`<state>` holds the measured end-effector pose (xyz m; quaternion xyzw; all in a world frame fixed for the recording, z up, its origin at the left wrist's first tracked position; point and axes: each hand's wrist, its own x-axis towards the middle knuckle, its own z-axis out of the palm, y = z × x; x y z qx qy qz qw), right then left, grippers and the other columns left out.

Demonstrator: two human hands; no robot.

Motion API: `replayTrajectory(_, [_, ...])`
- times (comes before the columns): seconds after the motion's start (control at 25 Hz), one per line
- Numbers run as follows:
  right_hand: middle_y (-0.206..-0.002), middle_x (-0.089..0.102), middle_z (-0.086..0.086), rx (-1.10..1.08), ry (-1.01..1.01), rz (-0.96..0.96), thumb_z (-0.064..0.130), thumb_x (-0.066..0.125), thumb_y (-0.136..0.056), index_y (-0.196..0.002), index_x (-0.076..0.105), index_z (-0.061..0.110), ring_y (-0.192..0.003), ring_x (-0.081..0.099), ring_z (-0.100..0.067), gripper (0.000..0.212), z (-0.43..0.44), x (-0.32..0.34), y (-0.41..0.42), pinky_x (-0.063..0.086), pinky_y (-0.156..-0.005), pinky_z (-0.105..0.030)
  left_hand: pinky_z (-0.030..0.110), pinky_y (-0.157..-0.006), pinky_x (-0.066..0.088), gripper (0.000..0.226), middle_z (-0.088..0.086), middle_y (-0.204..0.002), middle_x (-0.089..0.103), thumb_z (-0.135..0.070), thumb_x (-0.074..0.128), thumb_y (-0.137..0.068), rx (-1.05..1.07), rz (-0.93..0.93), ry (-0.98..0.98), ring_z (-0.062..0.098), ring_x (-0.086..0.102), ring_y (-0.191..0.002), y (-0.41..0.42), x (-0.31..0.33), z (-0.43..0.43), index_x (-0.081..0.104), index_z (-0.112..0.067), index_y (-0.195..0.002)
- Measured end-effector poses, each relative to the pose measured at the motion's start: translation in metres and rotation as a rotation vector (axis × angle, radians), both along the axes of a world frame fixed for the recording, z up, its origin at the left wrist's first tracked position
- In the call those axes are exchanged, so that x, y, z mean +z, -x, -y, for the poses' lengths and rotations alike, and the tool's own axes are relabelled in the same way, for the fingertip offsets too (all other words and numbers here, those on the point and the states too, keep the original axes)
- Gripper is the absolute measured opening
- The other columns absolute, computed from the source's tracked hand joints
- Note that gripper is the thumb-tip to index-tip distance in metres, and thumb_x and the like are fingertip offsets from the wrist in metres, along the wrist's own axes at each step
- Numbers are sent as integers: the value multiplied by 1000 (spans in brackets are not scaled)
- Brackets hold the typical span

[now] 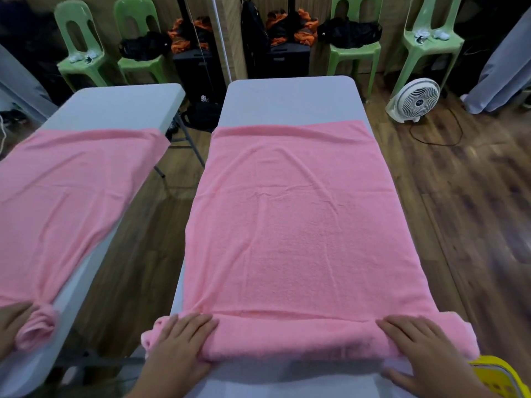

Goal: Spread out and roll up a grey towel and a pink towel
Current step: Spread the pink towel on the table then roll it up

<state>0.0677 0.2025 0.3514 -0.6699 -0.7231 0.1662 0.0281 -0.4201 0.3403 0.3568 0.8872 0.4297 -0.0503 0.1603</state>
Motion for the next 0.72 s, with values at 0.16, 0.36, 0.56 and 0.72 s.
replayTrajectory(0.16, [-87,65,22,-114,104,40,52,71,-52,-102,60,45,-80,64,-4,52,-14,14,-4,44,-65,-27,29,-92,39,54,-20,-107,68,-44,59,-55,79,22,11,7,59,-99,12,8,-16,65,-43,-109])
replayTrajectory(0.36, [-84,64,23,-140,326,-100,52,52,-71,-91,58,46,-80,56,2,23,-50,43,-33,49,-72,-24,27,-80,42,50,-30,-104,61,-48,65,-57,223,-130,85,-1,57,-96,49,29,-40,61,-52,-107])
replayTrajectory(0.56, [-78,63,22,-258,280,-141,46,54,-81,-83,63,44,-80,57,0,9,-76,33,-36,49,-73,-23,46,-99,50,67,-14,-122,66,-38,75,-62,449,-57,57,14,59,-110,86,21,-64,52,-60,-121])
replayTrajectory(0.72, [-97,67,7,-160,-218,120,45,50,-84,-101,71,23,-87,60,-20,34,-60,23,-29,48,-81,-36,54,-110,32,56,11,-130,62,-25,67,-74,555,106,-220,37,56,-118,17,34,-53,61,-19,-130])
